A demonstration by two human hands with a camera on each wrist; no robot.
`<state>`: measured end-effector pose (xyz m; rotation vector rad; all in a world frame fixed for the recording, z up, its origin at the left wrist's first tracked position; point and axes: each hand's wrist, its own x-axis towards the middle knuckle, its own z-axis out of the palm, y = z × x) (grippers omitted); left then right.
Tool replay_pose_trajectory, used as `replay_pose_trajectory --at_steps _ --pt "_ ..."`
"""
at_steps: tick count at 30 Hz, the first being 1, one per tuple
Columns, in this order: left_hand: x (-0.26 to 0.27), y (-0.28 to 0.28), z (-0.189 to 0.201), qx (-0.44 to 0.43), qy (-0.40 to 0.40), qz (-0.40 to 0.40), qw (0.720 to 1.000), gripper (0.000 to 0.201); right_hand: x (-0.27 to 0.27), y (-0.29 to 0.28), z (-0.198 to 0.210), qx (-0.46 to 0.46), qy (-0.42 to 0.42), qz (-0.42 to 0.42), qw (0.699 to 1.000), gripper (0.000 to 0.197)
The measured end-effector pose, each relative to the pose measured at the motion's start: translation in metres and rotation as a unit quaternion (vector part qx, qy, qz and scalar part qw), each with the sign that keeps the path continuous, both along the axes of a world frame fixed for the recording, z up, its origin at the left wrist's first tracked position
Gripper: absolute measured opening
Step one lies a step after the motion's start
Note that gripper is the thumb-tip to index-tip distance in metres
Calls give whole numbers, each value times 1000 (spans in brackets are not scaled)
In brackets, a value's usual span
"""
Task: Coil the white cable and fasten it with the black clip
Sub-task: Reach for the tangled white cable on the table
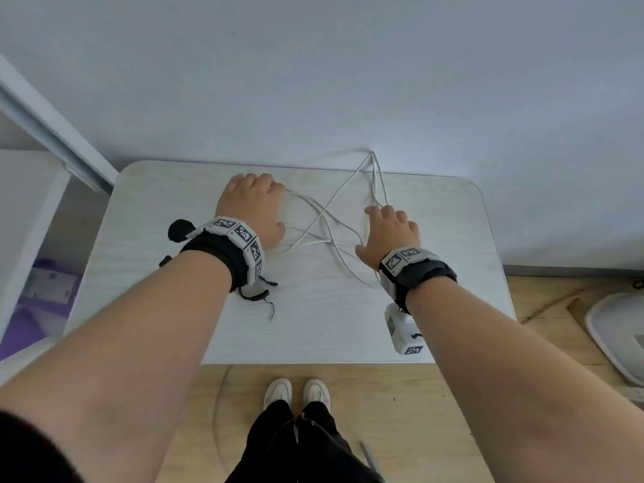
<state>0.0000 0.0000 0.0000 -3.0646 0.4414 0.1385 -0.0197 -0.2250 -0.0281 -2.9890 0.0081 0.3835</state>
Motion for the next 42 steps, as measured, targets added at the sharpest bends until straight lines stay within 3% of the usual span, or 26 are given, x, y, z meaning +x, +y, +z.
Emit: replay_pose_trajectory --at_steps 4,6,9,12,15,21,27,32,37,42 --pt "2 0 -6 10 -5 1 1000 54 -16 -31 -12 -19 70 -59 996 79" --pt "5 -3 -7 5 -2 -3 1000 54 -26 -46 -19 14 101 -88 991 83" --pt "10 -6 -7 11 -10 -4 1000 54 -38 -64 -28 74 71 -170 980 59" --pt "12 -10 -8 11 -7 -10 1000 54 -48 -78 -33 33 67 -230 970 38" --pt "13 -13 -9 15 -5 -17 1000 54 -53 -84 -36 -20 109 -219 969 45" --pt "13 -16 -10 12 -2 -17 1000 53 -47 -90 -47 -12 187 -170 967 30" --pt "10 -14 -9 6 -10 -13 1000 51 -48 -88 -52 -36 209 -134 968 6" --pt "11 -8 -6 7 -15 -10 1000 51 -49 -87 -52 -9 151 -149 977 7" --pt "13 -12 8 -15 -30 1 999 49 -19 -80 -11 111 27 -206 972 22" --pt "23 -20 39 -60 -82 -11 995 46 6 -55 38 316 -128 -276 899 17"
